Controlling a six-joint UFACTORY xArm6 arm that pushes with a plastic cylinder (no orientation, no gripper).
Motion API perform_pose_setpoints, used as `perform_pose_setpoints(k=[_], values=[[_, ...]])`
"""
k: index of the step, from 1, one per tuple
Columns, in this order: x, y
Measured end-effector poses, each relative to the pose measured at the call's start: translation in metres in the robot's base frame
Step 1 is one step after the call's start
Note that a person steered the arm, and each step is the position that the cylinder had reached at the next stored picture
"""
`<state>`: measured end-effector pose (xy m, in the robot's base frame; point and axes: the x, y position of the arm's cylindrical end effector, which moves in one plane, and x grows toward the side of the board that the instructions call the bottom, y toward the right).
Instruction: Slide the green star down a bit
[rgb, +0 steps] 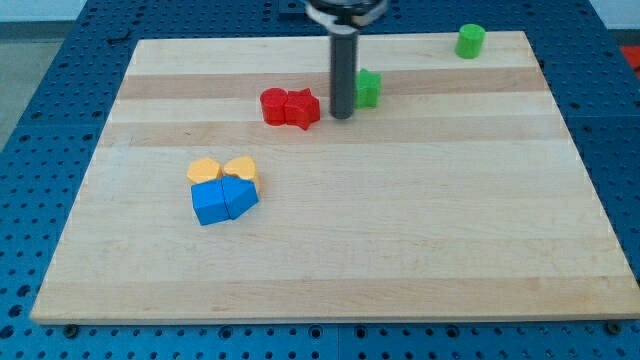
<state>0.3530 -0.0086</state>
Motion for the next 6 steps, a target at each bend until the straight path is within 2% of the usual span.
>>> perform_pose_setpoints(k=[1, 2, 3, 4, 5, 6], values=[[-0.012, -0.02], [-0.034, -0.011], [-0.055, 0.021], [-0.058, 0.065], [-0.058, 0.051], [-0.059, -0.012]])
